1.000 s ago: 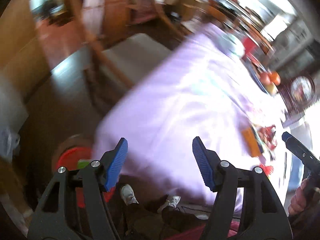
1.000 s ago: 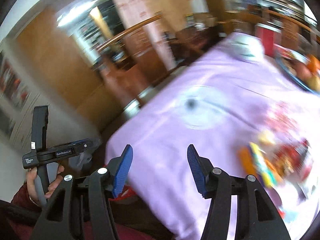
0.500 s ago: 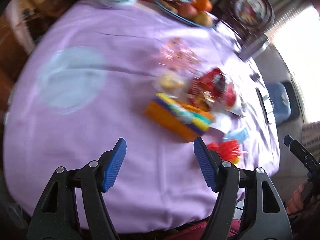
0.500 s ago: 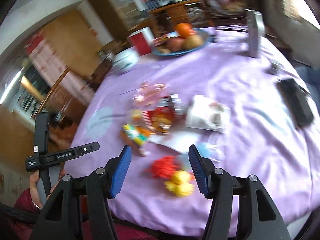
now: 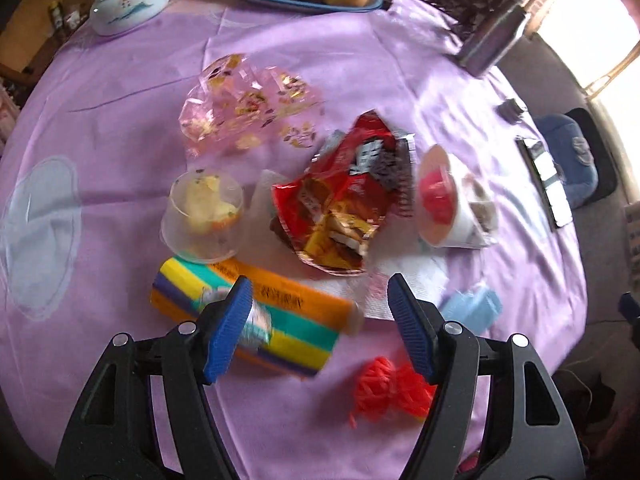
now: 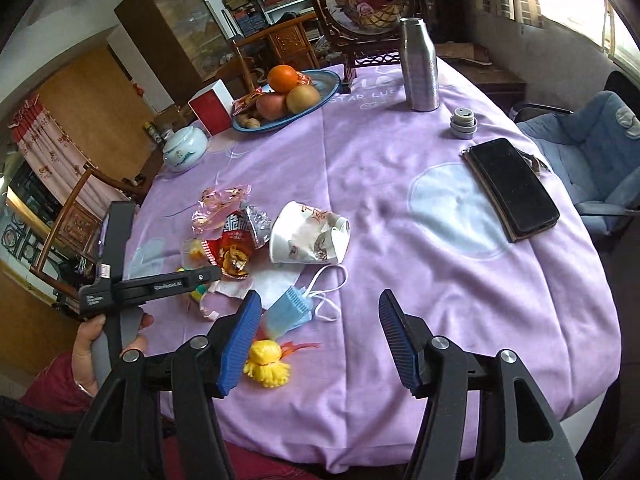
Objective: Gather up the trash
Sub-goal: 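Bring both tools back to the table, left tool toward the striped box, then grasp the yellow-purple striped box with the left tool and lift it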
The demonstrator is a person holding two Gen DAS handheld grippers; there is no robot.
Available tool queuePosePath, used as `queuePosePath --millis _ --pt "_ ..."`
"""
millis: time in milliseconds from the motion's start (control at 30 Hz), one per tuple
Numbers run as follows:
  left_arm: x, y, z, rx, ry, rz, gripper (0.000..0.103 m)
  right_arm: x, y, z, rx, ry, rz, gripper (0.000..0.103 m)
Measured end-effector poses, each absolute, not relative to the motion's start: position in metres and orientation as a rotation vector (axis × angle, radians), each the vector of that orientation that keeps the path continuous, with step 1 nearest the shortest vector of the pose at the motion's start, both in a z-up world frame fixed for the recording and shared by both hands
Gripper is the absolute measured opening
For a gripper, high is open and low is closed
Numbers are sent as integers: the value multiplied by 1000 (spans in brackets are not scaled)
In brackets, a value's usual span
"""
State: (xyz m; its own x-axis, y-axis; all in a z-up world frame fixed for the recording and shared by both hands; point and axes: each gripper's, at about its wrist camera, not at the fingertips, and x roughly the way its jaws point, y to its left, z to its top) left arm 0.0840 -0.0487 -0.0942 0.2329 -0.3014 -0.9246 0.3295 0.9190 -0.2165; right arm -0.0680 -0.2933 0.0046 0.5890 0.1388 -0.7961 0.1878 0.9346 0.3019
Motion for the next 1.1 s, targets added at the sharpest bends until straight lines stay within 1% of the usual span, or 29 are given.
queuePosePath --millis 100,200,333,467,733,933,1100 --pt "80 -33 -99 36 1277 -365 69 -52 -289 1 377 964 18 62" --pt "73 2 -102 2 1304 -282 69 -33 -273 -7 363 990 105 62" --pt "54 58 -96 -83 1318 -174 69 -15 -245 -11 328 1013 214 62" --pt "40 87 -86 -130 1312 -126 69 -8 -223 -13 302 1026 285 62" --pt "34 79 -67 -70 1256 -196 69 -13 -227 -12 348 1024 270 62" --pt "30 73 -71 27 1274 -261 69 -22 -222 -10 351 1012 243 62" --pt "15 93 -77 130 1269 -283 69 -26 -219 -15 383 1016 221 63"
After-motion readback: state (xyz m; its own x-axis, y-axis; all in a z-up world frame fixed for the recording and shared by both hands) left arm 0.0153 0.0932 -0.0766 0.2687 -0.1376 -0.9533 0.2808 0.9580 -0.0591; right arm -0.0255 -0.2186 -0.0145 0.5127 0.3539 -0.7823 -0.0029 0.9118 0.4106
